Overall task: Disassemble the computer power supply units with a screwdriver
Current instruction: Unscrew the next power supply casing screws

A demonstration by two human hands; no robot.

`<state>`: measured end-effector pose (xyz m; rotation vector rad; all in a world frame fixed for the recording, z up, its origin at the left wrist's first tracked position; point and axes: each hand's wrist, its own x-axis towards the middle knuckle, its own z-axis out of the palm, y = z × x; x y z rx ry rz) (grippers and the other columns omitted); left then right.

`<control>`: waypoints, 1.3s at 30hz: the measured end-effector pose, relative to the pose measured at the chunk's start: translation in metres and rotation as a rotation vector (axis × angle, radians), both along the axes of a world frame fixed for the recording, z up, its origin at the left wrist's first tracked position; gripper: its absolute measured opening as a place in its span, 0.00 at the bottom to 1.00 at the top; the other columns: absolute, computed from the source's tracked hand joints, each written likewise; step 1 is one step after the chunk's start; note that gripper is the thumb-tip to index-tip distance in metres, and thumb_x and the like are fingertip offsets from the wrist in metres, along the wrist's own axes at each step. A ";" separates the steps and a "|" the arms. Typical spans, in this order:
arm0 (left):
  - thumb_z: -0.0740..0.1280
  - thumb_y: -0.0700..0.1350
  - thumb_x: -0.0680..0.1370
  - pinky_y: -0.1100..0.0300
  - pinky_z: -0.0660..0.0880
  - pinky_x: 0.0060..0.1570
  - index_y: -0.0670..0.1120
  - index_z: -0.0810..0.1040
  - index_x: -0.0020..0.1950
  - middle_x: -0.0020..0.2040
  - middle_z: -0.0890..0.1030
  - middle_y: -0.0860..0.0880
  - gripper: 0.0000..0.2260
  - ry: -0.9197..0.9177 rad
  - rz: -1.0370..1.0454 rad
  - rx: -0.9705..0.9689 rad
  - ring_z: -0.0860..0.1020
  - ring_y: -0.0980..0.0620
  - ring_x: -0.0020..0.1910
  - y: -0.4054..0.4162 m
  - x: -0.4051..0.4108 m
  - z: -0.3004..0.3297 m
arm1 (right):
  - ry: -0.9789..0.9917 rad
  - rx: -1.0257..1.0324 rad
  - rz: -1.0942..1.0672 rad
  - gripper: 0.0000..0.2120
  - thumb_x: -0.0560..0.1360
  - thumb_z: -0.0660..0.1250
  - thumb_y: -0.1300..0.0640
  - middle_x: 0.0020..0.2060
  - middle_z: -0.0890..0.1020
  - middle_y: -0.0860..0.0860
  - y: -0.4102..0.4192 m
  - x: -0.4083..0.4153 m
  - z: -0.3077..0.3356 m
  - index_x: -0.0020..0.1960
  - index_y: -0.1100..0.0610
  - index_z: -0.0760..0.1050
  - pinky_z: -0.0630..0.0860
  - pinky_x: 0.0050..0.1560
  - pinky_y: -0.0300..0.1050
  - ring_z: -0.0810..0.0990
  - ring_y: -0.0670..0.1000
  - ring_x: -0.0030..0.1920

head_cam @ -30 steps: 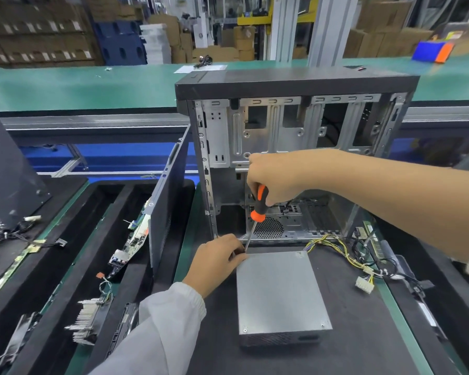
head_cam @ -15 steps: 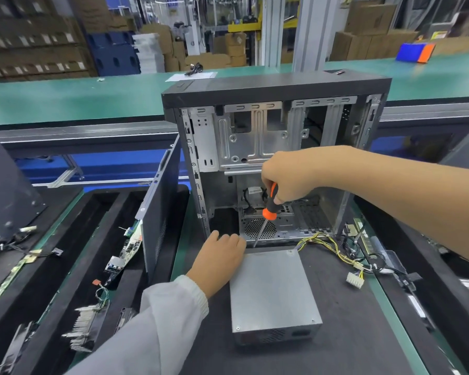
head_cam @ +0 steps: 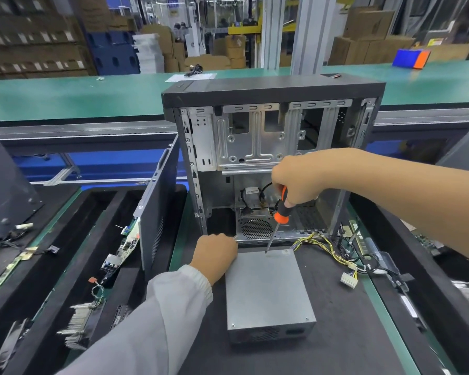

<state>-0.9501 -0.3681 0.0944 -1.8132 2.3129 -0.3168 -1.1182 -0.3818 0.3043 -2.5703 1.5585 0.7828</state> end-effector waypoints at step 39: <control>0.71 0.38 0.75 0.75 0.66 0.38 0.48 0.84 0.56 0.38 0.76 0.61 0.12 1.264 -0.222 0.241 0.71 0.67 0.32 0.003 -0.059 -0.008 | -0.033 0.017 -0.147 0.10 0.77 0.65 0.54 0.27 0.77 0.54 -0.027 -0.031 -0.007 0.39 0.57 0.71 0.76 0.33 0.42 0.77 0.52 0.27</control>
